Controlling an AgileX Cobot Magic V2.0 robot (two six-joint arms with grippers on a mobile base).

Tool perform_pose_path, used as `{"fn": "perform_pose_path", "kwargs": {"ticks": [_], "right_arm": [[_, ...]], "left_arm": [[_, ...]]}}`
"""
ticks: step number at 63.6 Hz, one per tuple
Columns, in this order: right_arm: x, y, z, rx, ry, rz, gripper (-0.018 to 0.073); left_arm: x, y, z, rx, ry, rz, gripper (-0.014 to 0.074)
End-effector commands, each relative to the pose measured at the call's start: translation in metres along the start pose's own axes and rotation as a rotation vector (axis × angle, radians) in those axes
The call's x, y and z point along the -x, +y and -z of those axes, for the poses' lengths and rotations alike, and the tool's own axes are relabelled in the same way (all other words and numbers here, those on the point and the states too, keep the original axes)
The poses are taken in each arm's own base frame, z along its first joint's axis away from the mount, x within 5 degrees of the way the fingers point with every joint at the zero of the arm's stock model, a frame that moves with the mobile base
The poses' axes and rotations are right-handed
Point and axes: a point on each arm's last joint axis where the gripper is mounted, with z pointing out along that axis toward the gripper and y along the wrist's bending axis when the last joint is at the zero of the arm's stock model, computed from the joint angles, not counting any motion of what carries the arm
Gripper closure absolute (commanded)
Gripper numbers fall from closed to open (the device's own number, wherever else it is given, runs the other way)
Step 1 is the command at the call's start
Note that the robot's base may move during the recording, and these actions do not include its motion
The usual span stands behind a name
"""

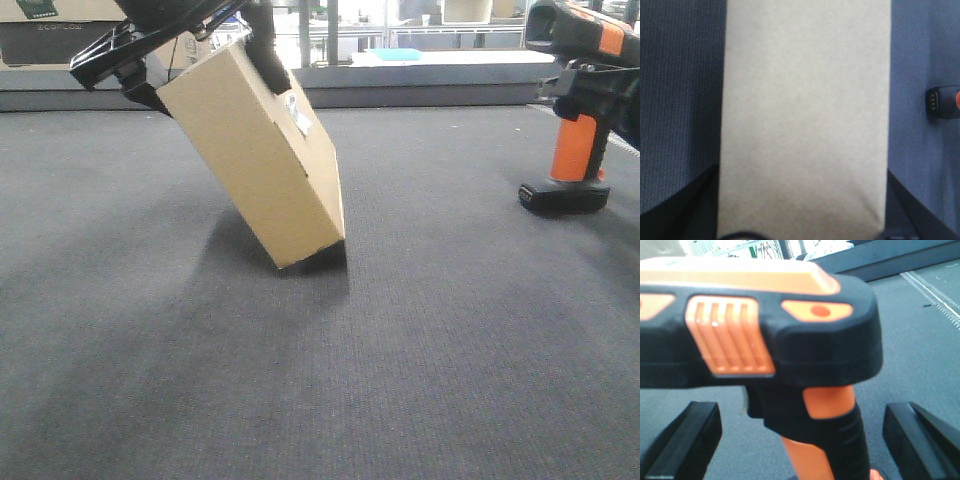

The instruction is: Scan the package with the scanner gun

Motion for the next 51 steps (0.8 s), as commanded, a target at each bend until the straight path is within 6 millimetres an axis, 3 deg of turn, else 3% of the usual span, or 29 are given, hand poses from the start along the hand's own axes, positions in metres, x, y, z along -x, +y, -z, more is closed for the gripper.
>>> {"fn": "perform_pose_path", "kwargs": {"ticks": [1, 24, 51], "right_arm": [[0.006, 0.0, -0.002, 0.003, -0.041, -0.007, -0.001], [0.012, 0.001, -0.02, 0.003, -0.046, -0.005, -0.001], [0.008, 0.0, -0.021, 0.004, -0.048, -0.006, -0.001]], "left_arm": [[0.002, -0.001, 0.003, -0.014, -0.024, 0.001, 0.0707], [0.002, -0.001, 0.003, -0.013, -0.022, 0.001, 0.0707], [0.002, -0.001, 0.003, -0.013, -0.022, 0.001, 0.0707]]}}
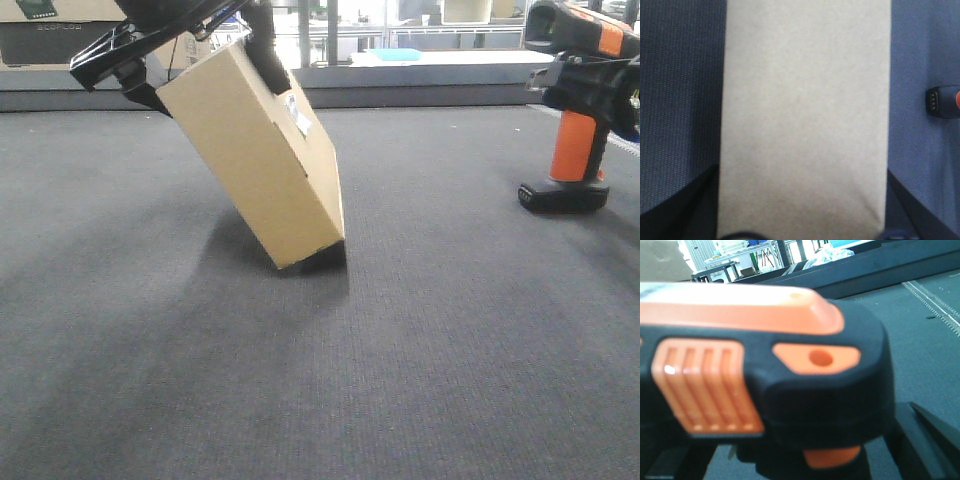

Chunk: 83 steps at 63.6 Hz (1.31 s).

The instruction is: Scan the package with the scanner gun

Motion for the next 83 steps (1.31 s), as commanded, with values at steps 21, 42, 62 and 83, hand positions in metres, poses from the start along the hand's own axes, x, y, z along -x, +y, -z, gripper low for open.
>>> {"fn": "perform_pose_path", "kwargs": {"ticks": [21, 42, 62, 83], "right_arm": [[0.002, 0.0, 0.0, -0.002, -0.021, -0.006, 0.0385], [0.016, 0.005, 0.003, 0.023, -0.065, 0.042, 0.0714], [0.063, 0.013, 0.026, -0.074, -0.086, 0.452, 0.0714], [0.068, 0.013, 0.03, -0.097, -0.089, 0.605, 0.0714]], "left_arm": [[0.002, -0.001, 0.003, -0.014, -0.019, 0.003, 0.0707], [0.001, -0.003, 0.003, -0.036, -0.008, 0.029, 0.0707], [0.0, -0.007, 0.004, -0.074, 0.009, 0.081, 0.0707], [0.001, -0.007, 0.004, -0.079, -0.001, 0.081, 0.0707]]}}
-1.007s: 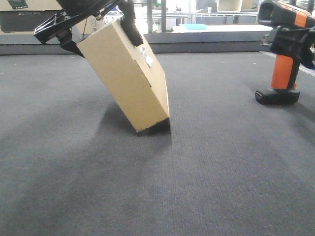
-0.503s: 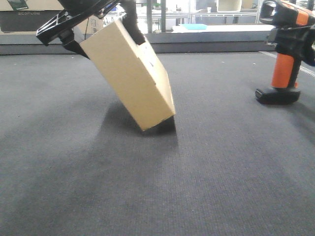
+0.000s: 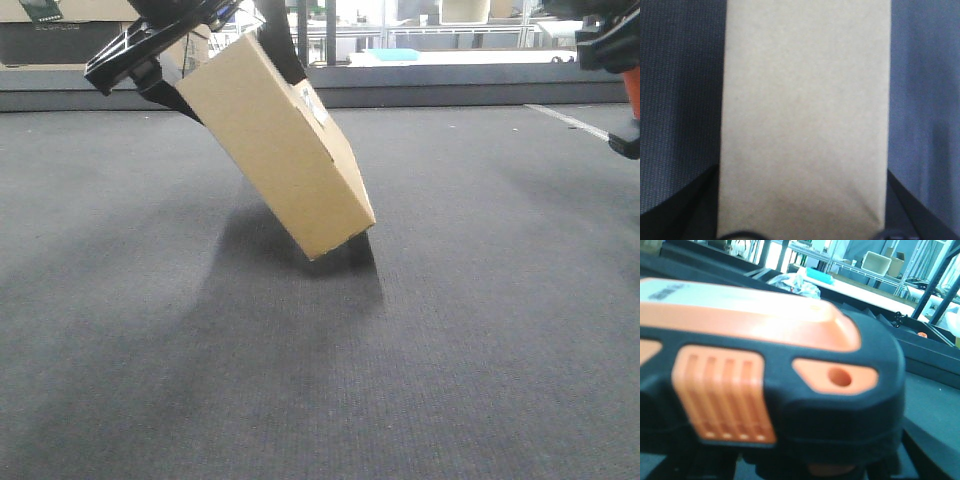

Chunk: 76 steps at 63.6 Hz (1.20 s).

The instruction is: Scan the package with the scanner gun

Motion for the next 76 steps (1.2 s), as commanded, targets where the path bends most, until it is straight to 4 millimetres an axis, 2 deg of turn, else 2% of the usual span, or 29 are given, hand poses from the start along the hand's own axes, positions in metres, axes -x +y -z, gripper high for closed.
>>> {"fn": "perform_pose_path", "kwargs": {"ticks": [1, 17, 29, 47, 55, 76], "right_arm": [[0.011, -0.005, 0.002, -0.034, -0.069, 0.012, 0.0714], [0.013, -0.003, 0.002, -0.03, -0.081, -0.03, 0.0714], [0.014, -0.004, 0.002, -0.019, -0.098, -0.357, 0.0714], [0.001, 0.0, -0.006, -0.014, -0.218, -0.582, 0.0714], [-0.005, 0.001, -0.01, -0.018, -0.282, -0.585, 0.0714], [-0.028, 0.008, -0.019, -0.024, -0.219, -0.586, 0.0714]], "left_arm": [[0.002, -0.002, 0.003, -0.023, -0.026, 0.013, 0.0707], [0.002, -0.002, 0.003, -0.023, -0.026, 0.013, 0.0707], [0.003, -0.002, 0.003, -0.022, -0.026, 0.012, 0.0707], [0.002, -0.002, 0.003, -0.018, -0.019, 0.012, 0.0707], [0.001, -0.001, 0.003, -0.015, -0.013, 0.012, 0.0707], [0.001, -0.001, 0.003, -0.015, -0.013, 0.012, 0.0707]]}}
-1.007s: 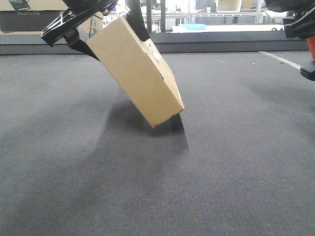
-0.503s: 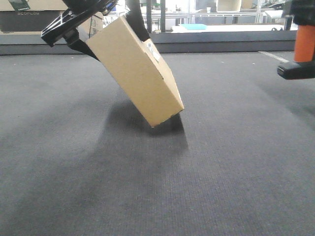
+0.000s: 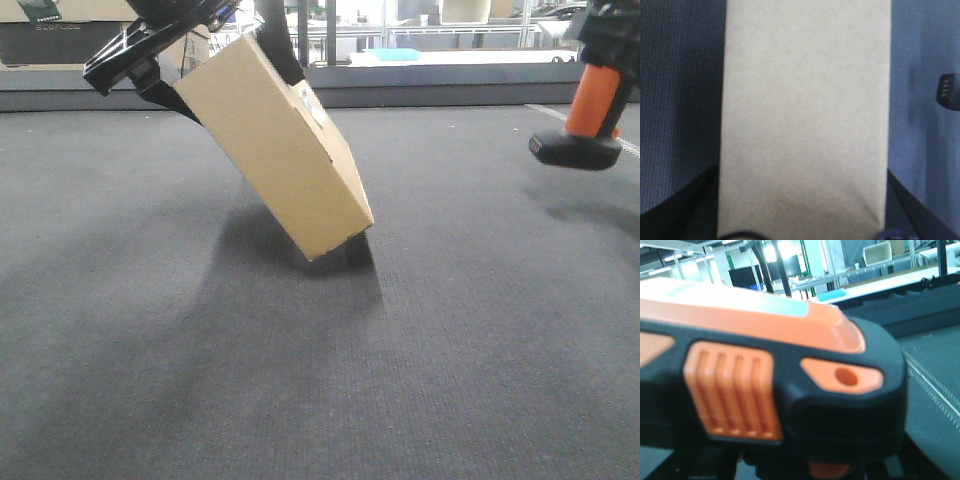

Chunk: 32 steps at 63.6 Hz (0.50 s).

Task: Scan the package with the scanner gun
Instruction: 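Lower the scanner gun back onto the table with the right gripper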

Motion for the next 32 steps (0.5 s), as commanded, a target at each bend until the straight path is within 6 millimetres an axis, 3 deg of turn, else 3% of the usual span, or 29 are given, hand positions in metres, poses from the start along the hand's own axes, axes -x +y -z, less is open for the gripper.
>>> {"fn": "perform_pose_path", "kwargs": {"ticks": [1, 32], "right_arm": [[0.005, 0.0, -0.001, 0.009, -0.078, -0.012, 0.0714], [-0.015, -0.006, -0.003, -0.034, 0.038, -0.017, 0.0714]], "left_arm": [[0.001, -0.001, 0.003, -0.014, -0.013, 0.011, 0.0707], [0.001, -0.001, 0.003, -0.014, -0.013, 0.011, 0.0707]]}}
